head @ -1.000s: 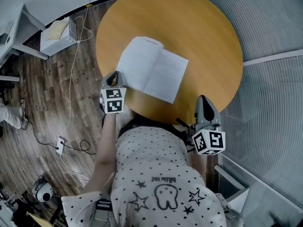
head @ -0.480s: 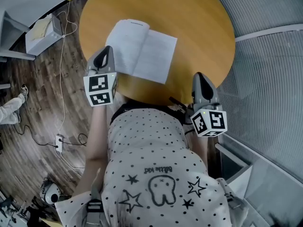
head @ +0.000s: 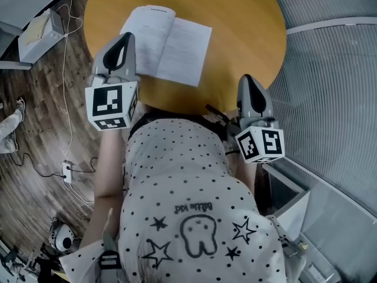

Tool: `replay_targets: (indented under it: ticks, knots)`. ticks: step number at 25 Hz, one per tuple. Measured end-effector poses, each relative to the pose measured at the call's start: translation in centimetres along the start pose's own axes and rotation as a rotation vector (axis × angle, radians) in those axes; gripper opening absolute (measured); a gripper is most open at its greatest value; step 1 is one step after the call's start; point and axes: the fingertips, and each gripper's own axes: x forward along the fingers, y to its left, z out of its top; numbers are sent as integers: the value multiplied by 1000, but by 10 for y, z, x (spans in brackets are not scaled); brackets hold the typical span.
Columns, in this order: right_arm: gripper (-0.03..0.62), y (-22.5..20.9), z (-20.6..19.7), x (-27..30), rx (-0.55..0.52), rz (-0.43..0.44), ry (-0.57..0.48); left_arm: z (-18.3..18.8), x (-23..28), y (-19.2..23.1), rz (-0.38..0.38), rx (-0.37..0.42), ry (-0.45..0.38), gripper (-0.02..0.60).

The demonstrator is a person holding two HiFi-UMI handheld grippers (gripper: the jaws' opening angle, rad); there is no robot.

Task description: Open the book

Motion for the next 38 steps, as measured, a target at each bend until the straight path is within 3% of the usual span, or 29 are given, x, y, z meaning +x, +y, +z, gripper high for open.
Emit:
replay_targets:
  ticks: [13,18,38]
  knots:
    - [5,2,18,-26,-40,-27,-48,50,-43,-22,-53,45,-140,9]
    - [5,4,17,-30,-48,-28,-43,52,-55,-35,-89,64,-140,9]
    - [5,5,-3,-33,-28,-37,5,21,-71,-43,-91,62,-50,9]
